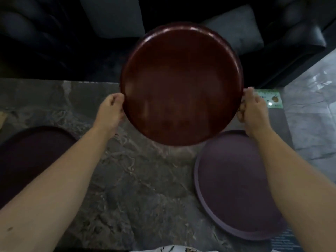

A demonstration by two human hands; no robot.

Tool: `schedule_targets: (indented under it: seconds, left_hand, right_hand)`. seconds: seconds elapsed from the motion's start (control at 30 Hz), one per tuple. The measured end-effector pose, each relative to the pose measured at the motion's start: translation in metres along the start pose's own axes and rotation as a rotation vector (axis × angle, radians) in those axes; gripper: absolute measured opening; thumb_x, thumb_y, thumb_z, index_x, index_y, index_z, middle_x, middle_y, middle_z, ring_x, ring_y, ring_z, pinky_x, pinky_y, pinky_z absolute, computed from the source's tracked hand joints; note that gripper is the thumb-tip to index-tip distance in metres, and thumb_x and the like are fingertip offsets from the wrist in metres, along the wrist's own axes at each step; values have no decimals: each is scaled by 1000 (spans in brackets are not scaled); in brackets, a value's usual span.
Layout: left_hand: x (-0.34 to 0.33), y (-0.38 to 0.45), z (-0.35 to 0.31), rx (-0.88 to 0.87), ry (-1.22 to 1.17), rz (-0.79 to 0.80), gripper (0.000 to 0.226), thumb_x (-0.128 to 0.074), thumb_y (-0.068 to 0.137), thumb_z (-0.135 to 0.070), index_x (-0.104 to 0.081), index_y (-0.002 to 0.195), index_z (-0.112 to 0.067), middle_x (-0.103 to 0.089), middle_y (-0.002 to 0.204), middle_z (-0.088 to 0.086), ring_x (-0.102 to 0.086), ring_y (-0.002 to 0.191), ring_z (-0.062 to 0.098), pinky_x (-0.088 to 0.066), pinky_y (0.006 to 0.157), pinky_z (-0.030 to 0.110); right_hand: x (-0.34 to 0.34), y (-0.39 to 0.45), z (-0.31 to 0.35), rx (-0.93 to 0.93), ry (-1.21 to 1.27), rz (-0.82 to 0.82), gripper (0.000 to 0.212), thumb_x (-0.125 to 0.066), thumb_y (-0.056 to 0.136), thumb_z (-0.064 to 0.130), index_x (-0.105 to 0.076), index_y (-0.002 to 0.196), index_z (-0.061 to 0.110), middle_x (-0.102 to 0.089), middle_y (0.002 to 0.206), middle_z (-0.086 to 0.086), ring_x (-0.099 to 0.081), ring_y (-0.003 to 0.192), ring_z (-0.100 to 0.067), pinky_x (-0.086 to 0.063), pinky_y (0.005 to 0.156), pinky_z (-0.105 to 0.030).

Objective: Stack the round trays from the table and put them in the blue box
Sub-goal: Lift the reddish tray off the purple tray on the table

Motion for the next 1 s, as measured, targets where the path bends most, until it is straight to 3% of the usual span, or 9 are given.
schedule_targets:
  seconds: [0.07, 0.13, 0.23, 0.3, 0.37, 0.43, 0.53, 0.77, 1.0]
  left_hand:
    - [13, -3, -17, 62, -191, -28, 51, -31, 92, -62, -63, 75, -26, -48, 53, -9, -37, 43, 7, -27, 40, 21]
    - [22, -3, -24, 164, -286, -71, 64, -21, 91, -67, -61, 65, -24, -44, 53, -6, -34, 44, 8, -25, 40, 22]
    - [32, -6, -14, 89, -39, -187, 48, -33, 100, -45, -53, 65, -18, -51, 57, -3, -48, 47, 5, -37, 41, 18]
    - [45, -5, 2, -81, 203, -205, 26, -45, 98, -28, -55, 75, -20, -55, 70, -5, -51, 57, -3, -40, 49, 10]
    - [58, 1, 20, -93, 338, -147, 8, -51, 96, -25, -52, 97, -17, -58, 87, -3, -54, 76, 6, -43, 62, 13]
    - [68, 10, 35, -42, 489, -114, 26, -52, 96, -27, -46, 116, -11, -59, 103, 6, -56, 90, 18, -44, 76, 27]
    - [74, 21, 51, -13, 695, -83, 34, -50, 96, -28, -45, 120, -4, -60, 110, 16, -57, 99, 30, -42, 82, 36]
    - [81, 42, 83, -53, 1037, -95, 29, -42, 98, -34, -42, 114, -9, -63, 99, 22, -59, 85, 40, -38, 65, 39]
    - [84, 54, 108, -164, 1202, -112, 28, -39, 98, -29, -41, 112, -6, -65, 88, 23, -60, 74, 43, -31, 58, 38]
  right_hand:
    - [-11, 2, 19, -18, 132, 36, 48, -37, 93, 58, -67, 81, 23, -55, 54, 2, -40, 42, -9, -31, 39, -21]
    - [-24, 4, 27, -10, 139, 76, 54, -32, 95, 57, -67, 74, 21, -58, 55, 1, -40, 40, -11, -30, 40, -20]
    - [-46, 4, 17, 51, 14, 69, 39, -48, 95, 45, -65, 73, 18, -57, 53, 10, -47, 45, -5, -36, 43, -19]
    - [-56, 6, -3, 122, -118, 63, 16, -60, 92, 30, -64, 85, 16, -60, 66, 9, -52, 55, 3, -42, 55, -19]
    - [-65, 8, -26, 133, -265, 95, 23, -64, 90, 23, -59, 107, 9, -58, 73, 1, -55, 64, -5, -45, 62, -23]
    - [-73, 11, -44, 123, -452, 122, 32, -63, 90, 23, -57, 115, 5, -61, 78, -6, -59, 75, -19, -47, 73, -28]
    - [-88, 12, -67, 119, -669, 135, 33, -59, 91, 28, -59, 114, 5, -69, 95, -15, -62, 94, -32, -46, 82, -37]
    - [-119, 12, -99, 181, -1016, 104, 28, -46, 95, 37, -50, 108, 14, -67, 96, -19, -62, 85, -41, -41, 66, -40]
    - [-132, 13, -118, 224, -1139, 83, 26, -42, 96, 38, -46, 105, 14, -67, 91, -18, -63, 77, -39, -42, 62, -40]
Point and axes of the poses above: each hand's wrist, its own y-axis towards the middle knuckle, its own x-axis out of the back of the hand, z = x × y, the point moved 1 cm from there along y, towards the middle knuckle
